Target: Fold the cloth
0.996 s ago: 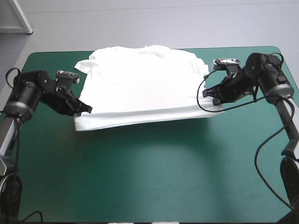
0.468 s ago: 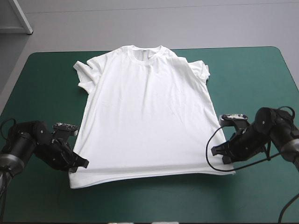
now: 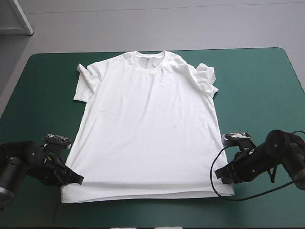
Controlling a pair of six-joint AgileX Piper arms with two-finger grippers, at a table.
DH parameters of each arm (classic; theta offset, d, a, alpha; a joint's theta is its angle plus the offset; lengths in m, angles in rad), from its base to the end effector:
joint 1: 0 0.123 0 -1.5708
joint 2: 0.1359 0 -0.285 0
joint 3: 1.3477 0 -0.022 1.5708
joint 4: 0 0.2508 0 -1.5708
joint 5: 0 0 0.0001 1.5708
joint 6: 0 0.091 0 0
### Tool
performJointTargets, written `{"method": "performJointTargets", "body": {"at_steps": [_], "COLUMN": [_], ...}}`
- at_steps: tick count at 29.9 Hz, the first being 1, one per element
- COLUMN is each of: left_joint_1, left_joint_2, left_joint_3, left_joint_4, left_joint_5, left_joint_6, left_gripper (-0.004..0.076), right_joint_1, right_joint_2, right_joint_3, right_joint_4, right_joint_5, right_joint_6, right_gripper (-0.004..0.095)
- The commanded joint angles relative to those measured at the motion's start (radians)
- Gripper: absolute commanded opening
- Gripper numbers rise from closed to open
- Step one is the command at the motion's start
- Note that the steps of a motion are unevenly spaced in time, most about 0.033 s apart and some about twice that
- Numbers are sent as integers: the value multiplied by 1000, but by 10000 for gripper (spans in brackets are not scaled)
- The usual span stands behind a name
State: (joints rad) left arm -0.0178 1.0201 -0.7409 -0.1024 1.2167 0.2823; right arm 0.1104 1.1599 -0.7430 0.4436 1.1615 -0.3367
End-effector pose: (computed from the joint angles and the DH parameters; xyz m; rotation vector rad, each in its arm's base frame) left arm 0.1500 -0.0114 0.2682 0.4027 2.9384 -0.1138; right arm 0.1718 0.0551 0.2538 -0.4192 2.9273 0.6031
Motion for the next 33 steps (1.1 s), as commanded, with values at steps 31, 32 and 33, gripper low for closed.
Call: {"method": "performJointTargets", "body": {"at_steps": [31, 32, 33], "left_joint_1": [-2, -2, -2], "left_joint_2": [469, 489, 519], "left_joint_3": [-342, -364, -392], "left_joint_4": [13, 13, 13], "left_joint_5": [-561, -569, -574], "left_joint_6": [-83, -83, -83], "left_gripper": [528, 528, 528], "right_joint_1": [-4, -4, -4], "right_joint_2": [-24, -24, -24], "right_joint_3": [-19, -19, -19], "right_joint_4": [69, 69, 69], "right_joint_5": [-131, -131, -129], "right_joint_6": [-12, -10, -8], "right_gripper": [536, 536, 536]}}
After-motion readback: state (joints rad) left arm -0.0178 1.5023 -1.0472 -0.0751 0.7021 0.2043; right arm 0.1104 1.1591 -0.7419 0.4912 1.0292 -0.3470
